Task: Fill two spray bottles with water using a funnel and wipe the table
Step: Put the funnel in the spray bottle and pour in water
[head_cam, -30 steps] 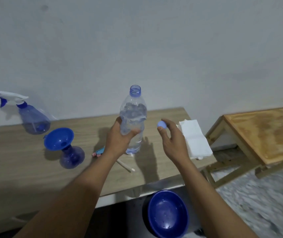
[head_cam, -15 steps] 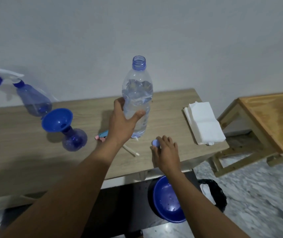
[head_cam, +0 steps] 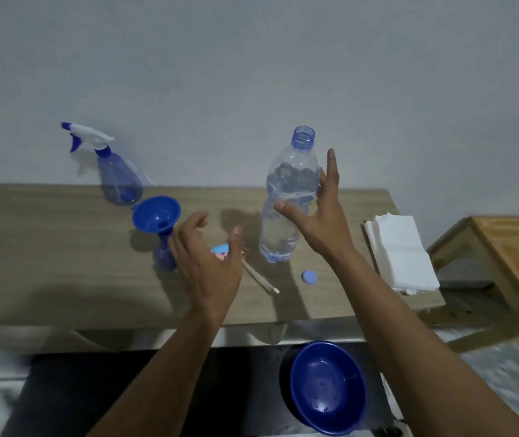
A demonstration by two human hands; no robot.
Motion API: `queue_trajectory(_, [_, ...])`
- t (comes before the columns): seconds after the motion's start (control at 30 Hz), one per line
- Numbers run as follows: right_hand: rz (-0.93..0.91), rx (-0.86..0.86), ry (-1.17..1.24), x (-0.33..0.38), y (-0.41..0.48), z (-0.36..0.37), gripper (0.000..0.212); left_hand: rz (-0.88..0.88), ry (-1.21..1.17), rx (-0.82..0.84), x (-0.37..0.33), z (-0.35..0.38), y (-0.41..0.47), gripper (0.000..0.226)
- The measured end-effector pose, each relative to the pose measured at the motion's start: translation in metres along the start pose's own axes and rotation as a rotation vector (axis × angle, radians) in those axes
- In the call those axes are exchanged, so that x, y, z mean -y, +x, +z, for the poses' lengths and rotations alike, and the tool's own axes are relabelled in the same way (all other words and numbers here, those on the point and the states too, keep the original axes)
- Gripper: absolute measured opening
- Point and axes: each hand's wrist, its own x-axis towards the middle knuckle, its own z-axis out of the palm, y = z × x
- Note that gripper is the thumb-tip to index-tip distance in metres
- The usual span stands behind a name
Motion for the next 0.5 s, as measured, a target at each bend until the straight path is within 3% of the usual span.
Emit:
queue_trajectory(0.1, [-0.051, -0.041, -0.012, 0.002, 0.014, 0.011, 0.118, -0.164, 0.078, -0.228, 0.025, -0.016, 0.025, 0.086])
queue_trajectory(0.23, [-0.144, -0.145, 0.007, -0.011, 0.019, 0.024, 0.107, -0.407, -0.004, -0.037, 0.054, -0.030, 0.062, 0.121])
queue_trajectory(0.33, [-0.184, -0.116, 0.034, -0.016, 0.022, 0.028, 0.104, -0.375, -0.110, 0.109, 0.068, -0.031, 0.074, 0.114])
queue_trajectory(0.5, [-0.197, -0.069, 0.015, -0.013, 0.026, 0.022, 0.104, -0.353, -0.116, 0.179, 0.088, -0.029, 0.086, 0.086])
